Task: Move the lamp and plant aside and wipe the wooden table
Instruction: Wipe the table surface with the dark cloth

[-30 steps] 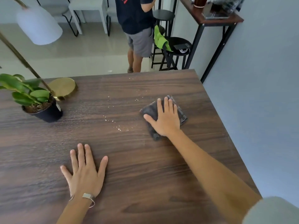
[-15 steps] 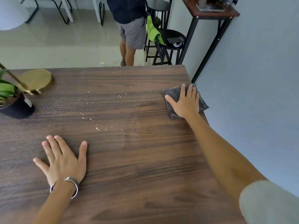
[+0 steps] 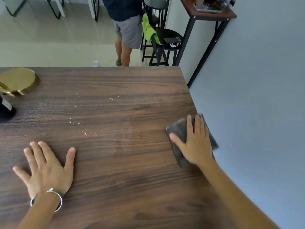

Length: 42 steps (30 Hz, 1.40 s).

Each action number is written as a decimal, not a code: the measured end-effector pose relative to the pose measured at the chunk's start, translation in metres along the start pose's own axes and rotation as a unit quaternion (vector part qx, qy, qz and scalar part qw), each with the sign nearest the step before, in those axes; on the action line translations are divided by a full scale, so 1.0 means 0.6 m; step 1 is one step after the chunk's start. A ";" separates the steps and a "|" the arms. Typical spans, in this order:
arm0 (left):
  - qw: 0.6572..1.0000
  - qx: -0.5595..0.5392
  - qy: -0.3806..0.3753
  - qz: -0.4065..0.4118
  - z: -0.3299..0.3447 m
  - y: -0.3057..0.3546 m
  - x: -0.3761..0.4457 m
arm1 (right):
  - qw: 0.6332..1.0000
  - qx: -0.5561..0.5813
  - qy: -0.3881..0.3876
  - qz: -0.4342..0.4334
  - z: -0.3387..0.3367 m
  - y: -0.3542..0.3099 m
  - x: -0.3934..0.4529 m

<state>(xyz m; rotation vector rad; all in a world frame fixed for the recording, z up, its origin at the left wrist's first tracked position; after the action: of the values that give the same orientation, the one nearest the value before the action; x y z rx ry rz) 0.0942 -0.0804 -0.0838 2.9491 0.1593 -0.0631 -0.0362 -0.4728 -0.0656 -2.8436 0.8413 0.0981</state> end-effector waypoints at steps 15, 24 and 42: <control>0.975 -0.211 0.012 -0.062 -0.060 -0.048 0.000 | 0.959 -0.019 -0.041 -0.280 0.033 -0.026 -0.076; 0.997 0.016 -0.002 -0.075 -0.061 -0.125 0.001 | 0.993 0.004 -0.055 -0.100 0.008 -0.336 0.206; 0.998 0.003 0.006 -0.066 -0.042 -0.142 0.033 | 0.982 -0.027 -0.061 -0.176 0.045 -0.579 0.227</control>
<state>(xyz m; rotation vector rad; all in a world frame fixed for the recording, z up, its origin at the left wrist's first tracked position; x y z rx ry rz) 0.1052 0.0096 -0.0760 2.9417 0.3556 -0.0657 0.2667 -0.2540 -0.0559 -2.9488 0.3076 0.2470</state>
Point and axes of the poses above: each hand's wrist, its own x-axis towards the middle knuckle, its own z-axis out of the palm, y = z × x, the point moved 1 cm from there along x, towards the middle knuckle, and after that the axes turned 2 degrees about -z, right-handed, at the moved point
